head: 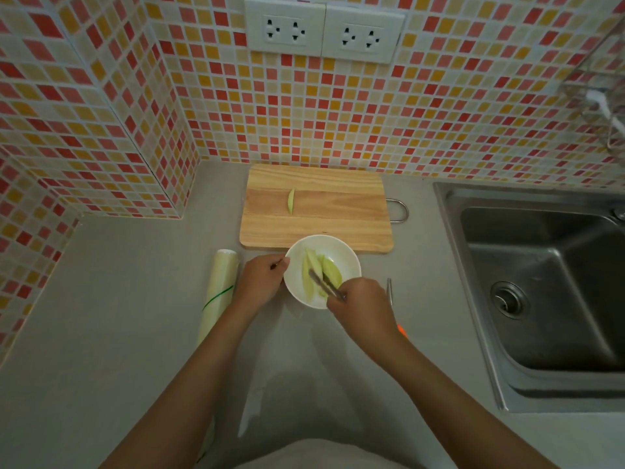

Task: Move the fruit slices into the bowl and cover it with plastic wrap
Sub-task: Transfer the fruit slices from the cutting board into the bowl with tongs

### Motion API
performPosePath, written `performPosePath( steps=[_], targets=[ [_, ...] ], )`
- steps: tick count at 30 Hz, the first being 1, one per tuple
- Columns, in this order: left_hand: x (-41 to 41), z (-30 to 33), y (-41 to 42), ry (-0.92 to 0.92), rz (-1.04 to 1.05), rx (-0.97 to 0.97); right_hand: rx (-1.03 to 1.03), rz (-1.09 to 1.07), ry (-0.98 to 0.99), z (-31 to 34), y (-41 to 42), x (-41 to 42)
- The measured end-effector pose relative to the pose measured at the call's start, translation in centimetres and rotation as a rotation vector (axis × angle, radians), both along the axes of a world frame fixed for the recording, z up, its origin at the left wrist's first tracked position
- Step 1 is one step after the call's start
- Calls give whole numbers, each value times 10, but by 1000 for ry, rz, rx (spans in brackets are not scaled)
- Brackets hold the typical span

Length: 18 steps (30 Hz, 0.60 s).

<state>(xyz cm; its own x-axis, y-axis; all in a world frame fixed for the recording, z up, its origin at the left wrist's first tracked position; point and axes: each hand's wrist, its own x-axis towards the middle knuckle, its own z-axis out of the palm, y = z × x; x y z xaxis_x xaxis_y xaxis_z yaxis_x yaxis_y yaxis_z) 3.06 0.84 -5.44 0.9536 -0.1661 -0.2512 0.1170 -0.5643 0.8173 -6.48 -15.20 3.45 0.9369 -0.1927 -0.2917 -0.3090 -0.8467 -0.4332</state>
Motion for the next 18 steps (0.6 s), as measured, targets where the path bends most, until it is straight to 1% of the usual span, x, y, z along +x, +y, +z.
performPosePath(
  steps=[2,5,8,10,12,14,18],
  targets=[
    [0,0,0,-2,7,-9,-58,12,27,-3,6,-1],
    [0,0,-1,-2,1,1,-115,-5,-29,2,6,12],
    [-1,1,0,16,-4,-15,-27,-92,-136,14,3,48],
    [-1,1,0,25,2,-34,46,-101,-181,17,6,82],
    [-2,1,0,26,1,-44,59,-63,-158,13,14,116],
    [-2,2,0,21,-5,-35,25,-27,-107,2,24,141],
    [-3,4,1,10,-11,-8,-60,-1,-71,-18,36,164]
  ],
)
